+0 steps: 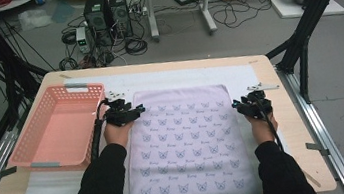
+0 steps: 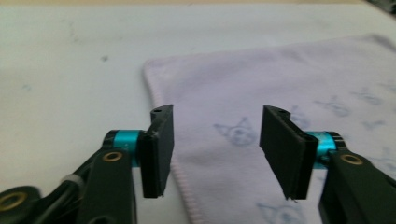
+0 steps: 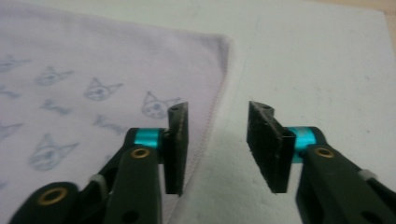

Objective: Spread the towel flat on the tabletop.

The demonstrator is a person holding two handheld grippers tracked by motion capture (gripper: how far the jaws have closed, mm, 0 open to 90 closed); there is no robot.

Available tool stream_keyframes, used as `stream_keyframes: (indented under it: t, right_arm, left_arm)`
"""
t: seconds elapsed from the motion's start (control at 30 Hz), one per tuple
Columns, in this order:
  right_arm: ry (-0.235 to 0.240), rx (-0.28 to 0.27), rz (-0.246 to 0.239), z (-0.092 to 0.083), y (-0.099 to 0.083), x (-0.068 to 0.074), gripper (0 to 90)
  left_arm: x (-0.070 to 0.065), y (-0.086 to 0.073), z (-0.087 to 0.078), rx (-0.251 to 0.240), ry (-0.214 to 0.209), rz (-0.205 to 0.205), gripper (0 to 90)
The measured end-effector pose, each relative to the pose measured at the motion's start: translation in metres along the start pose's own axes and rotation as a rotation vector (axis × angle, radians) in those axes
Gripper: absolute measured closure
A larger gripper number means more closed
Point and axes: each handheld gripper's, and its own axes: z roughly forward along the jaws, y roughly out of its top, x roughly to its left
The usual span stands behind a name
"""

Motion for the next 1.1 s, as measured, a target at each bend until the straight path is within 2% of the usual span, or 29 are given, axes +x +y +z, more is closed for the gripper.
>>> stream_keyframes:
  t: [0.07, 0.17, 0.2, 0.23, 0.27, 0.37, 0.47, 0.6, 0.7, 0.77, 0.83, 0.9, 1.03, 1.1]
  right_arm:
    - [0.032, -0.031, -0.013, -0.013, -0.003, 0.002, 49.5]
    - [0.088, -0.043, -0.018, -0.032, -0.011, 0.002, 42.6]
    - [0.116, -0.05, -0.016, -0.038, -0.015, 0.002, 42.5]
    - [0.136, -0.054, -0.008, -0.043, -0.019, 0.003, 41.6]
    - [0.149, -0.046, -0.018, -0.047, -0.023, 0.003, 40.6]
    - [0.154, -0.004, -0.067, -0.051, -0.039, 0.008, 40.2]
    - [0.174, 0.0, -0.071, -0.055, -0.048, 0.011, 38.0]
    - [0.211, -0.043, -0.073, -0.066, -0.047, 0.014, 29.7]
    - [0.209, -0.064, -0.076, -0.076, -0.049, 0.017, 24.1]
    - [0.174, -0.083, -0.091, -0.083, -0.052, 0.019, 21.5]
    - [0.159, -0.102, -0.115, -0.089, -0.054, 0.017, 20.6]
    - [0.175, -0.123, -0.104, -0.093, -0.052, 0.015, 19.4]
    - [0.148, -0.166, -0.122, -0.096, -0.049, 0.013, 17.9]
    - [0.135, -0.167, -0.124, -0.095, -0.049, 0.014, 17.9]
  left_arm:
    - [-0.007, 0.001, -0.008, -0.026, -0.043, 0.019, 37.8]
    - [-0.014, -0.001, -0.02, -0.065, -0.092, 0.028, 30.4]
    - [-0.016, -0.002, -0.023, -0.063, -0.091, 0.034, 27.3]
    - [-0.019, -0.004, -0.026, -0.06, -0.088, 0.043, 20.0]
    - [-0.021, -0.007, -0.028, -0.061, -0.09, 0.046, 16.7]
    - [-0.027, -0.016, -0.031, -0.035, -0.111, 0.064, 18.1]
    - [-0.031, -0.027, -0.033, -0.024, -0.146, 0.072, 18.1]
    - [-0.038, -0.032, -0.038, -0.036, -0.209, 0.104, 16.5]
    - [-0.045, -0.031, -0.048, -0.079, -0.253, 0.131, 16.5]
    - [-0.046, -0.034, -0.055, -0.129, -0.292, 0.117, 16.6]
    - [-0.046, -0.034, -0.059, -0.139, -0.283, 0.132, 17.0]
    - [-0.043, -0.034, -0.063, -0.152, -0.285, 0.132, 17.0]
    - [-0.04, -0.035, -0.065, -0.169, -0.257, 0.169, 17.4]
    - [-0.038, -0.038, -0.064, -0.169, -0.267, 0.171, 17.4]
